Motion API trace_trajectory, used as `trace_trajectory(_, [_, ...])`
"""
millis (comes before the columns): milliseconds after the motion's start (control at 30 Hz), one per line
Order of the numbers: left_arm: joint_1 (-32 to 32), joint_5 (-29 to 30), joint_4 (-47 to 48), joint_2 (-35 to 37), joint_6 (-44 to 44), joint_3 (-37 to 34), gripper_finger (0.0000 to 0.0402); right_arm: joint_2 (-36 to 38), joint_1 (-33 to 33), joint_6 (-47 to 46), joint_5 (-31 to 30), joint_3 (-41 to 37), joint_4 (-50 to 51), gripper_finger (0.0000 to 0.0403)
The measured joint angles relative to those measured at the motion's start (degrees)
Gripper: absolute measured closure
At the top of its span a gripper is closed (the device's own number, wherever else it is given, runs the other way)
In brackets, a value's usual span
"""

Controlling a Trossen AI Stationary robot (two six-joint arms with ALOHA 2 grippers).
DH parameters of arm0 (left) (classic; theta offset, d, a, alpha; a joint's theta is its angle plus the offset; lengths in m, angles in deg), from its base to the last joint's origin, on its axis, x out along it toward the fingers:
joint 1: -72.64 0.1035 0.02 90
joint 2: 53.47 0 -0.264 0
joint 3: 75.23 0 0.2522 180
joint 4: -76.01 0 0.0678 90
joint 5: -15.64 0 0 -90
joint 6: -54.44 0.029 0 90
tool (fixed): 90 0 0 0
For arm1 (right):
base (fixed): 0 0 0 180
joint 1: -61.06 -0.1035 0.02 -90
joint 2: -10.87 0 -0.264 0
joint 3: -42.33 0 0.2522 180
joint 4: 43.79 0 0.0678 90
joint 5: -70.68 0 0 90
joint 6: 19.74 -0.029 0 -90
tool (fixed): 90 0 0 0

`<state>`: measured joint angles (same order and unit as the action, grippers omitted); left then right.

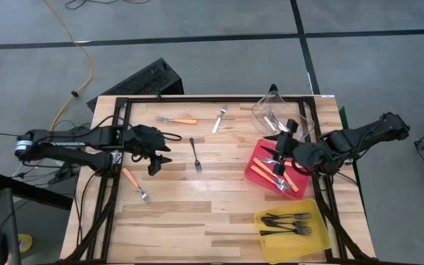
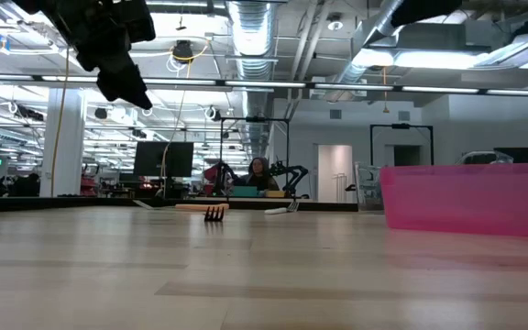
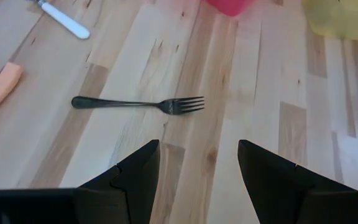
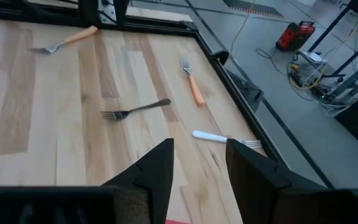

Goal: Sort silverware by color (type)
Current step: Put the orange fork into the red bin

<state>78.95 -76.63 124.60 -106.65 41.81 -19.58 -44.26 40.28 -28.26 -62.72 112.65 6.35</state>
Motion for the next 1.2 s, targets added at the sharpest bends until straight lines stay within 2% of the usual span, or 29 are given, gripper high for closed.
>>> trace_trajectory(167, [0.0, 0.0, -1.1, -2.0, 0.4, 0.0, 0.0200, 0.2, 0.0, 1.7, -0.1, -2.3, -5.5, 0.0232])
trace_trajectory(333, [0.0, -0.7, -2.9, -2.8, 2.5, 0.0, 0.0200, -0.1, 0.0, 8.0, -0.1, -5.0, -16.3, 0.0232])
trace_trajectory(500, [0.0, -1.0, -4.9, -2.7, 4.9, 0.0, 0.0200, 0.0, 0.0, 9.0, -0.1, -5.3, -20.4, 0.0232])
trace_trajectory(800, [-0.5, -7.7, -5.7, -2.7, 6.2, 0.0, 0.0200, 0.0, -0.3, 7.1, 1.9, -5.3, -21.7, 0.0232])
trace_trajectory(933, [-2.7, -10.9, -2.9, -2.7, 6.1, 0.0, 0.0200, 0.0, -0.3, 5.1, 4.1, -5.3, -20.5, 0.0232])
trace_trajectory(1200, [-8.4, -7.3, 2.1, -3.4, 1.8, 0.0, 0.0200, -0.8, -0.2, 4.0, 4.8, -5.3, -18.5, 0.0232])
